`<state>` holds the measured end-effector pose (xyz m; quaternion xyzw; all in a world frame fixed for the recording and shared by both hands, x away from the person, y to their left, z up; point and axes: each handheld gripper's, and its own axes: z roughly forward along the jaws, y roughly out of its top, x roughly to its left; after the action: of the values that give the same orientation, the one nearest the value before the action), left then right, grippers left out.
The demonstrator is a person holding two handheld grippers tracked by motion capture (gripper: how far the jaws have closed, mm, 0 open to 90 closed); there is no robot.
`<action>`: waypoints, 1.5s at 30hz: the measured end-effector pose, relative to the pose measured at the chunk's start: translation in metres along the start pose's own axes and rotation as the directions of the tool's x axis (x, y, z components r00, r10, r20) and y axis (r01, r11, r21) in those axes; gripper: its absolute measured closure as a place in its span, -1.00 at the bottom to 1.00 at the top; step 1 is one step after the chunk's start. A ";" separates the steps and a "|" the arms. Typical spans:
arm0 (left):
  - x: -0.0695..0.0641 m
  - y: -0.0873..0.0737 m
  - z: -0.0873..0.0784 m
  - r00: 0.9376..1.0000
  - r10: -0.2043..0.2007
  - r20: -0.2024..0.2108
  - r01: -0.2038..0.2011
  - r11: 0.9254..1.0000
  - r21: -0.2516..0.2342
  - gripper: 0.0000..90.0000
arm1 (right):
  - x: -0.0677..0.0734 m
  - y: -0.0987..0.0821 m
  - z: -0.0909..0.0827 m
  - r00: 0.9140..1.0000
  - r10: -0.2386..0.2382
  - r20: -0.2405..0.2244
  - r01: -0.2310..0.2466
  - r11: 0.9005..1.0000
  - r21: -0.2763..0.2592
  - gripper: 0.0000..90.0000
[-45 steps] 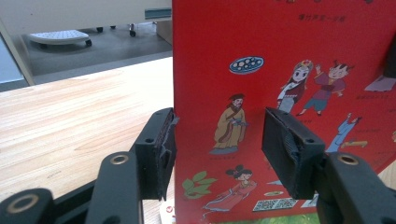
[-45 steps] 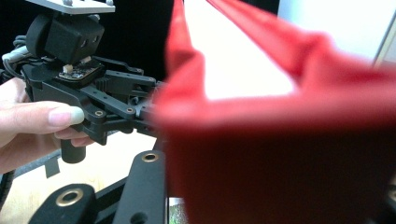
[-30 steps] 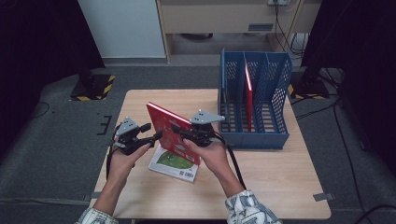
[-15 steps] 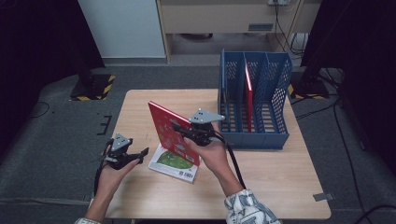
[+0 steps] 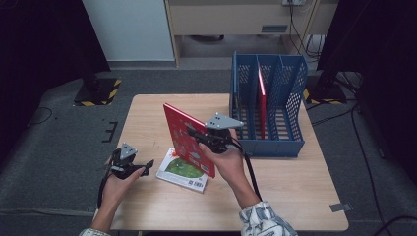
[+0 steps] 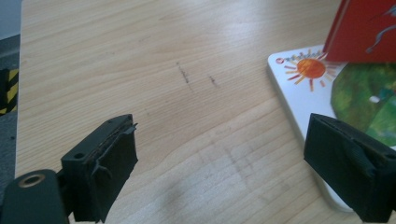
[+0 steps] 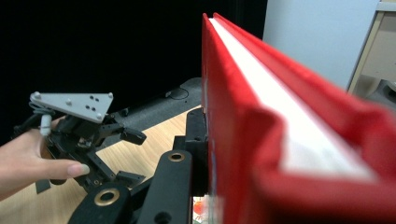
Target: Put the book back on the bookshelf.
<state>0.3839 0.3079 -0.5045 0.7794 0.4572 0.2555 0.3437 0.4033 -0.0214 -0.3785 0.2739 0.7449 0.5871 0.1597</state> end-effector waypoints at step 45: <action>0.019 -0.022 0.016 0.993 -0.090 -0.076 0.098 0.989 0.112 -0.91 | -0.016 -0.019 -0.098 0.993 0.076 0.094 -0.075 0.997 -0.017 0.77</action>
<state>0.3922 0.3275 -0.5304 0.7661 0.5192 0.2396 0.2935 0.3572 -0.1115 -0.3722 0.3283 0.7216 0.5841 0.1741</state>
